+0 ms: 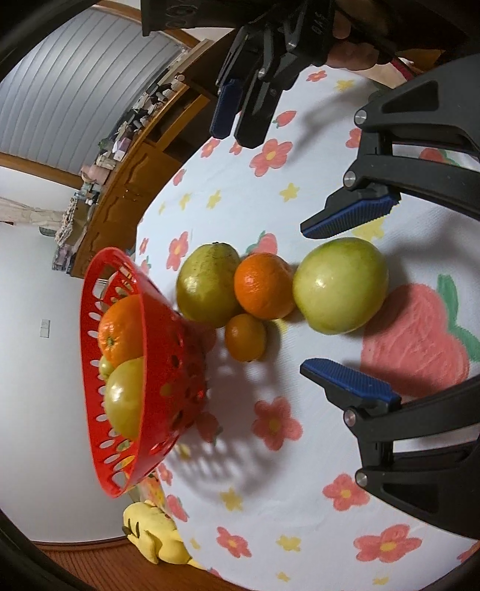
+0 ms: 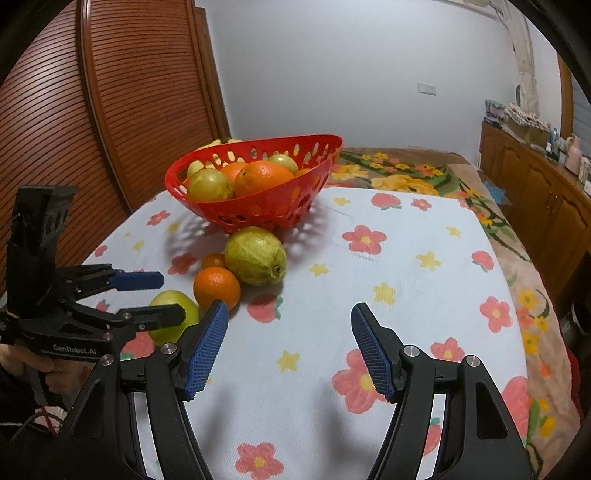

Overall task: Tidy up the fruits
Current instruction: 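Grasp a green apple with the left tool while the right tool grasps an orange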

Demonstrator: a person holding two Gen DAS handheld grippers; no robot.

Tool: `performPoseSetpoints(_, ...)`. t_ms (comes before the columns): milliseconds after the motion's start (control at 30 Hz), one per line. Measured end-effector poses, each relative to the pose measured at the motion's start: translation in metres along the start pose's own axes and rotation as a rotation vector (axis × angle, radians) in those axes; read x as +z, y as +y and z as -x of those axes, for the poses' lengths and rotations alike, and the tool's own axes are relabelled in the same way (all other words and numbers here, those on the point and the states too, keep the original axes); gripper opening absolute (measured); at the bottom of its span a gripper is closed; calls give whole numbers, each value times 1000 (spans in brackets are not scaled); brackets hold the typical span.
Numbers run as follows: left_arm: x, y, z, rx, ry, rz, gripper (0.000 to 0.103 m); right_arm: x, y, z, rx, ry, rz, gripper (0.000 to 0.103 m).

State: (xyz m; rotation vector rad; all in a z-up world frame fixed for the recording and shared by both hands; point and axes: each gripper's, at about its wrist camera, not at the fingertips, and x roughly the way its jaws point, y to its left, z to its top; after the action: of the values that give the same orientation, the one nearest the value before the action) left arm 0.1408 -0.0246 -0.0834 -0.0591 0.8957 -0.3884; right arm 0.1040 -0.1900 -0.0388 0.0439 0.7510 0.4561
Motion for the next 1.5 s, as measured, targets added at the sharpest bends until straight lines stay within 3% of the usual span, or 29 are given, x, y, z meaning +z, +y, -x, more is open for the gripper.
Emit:
performPoseSetpoints(233, -6, -1, -9, -21, 26, 0, 67, 0, 1, -3, 3, 9, 6, 71)
performPoseSetpoints(333, -8, 0, -5, -65, 12, -8, 53, 1, 2, -4, 10, 9, 3, 71)
performPoseSetpoints(867, -5, 27, 36, 32, -92, 12, 52, 7, 28, -36, 76, 38, 28, 71)
performPoseSetpoints(1500, -7, 46, 44, 46, -126, 61, 52, 17, 48, -76, 128, 93, 43, 70)
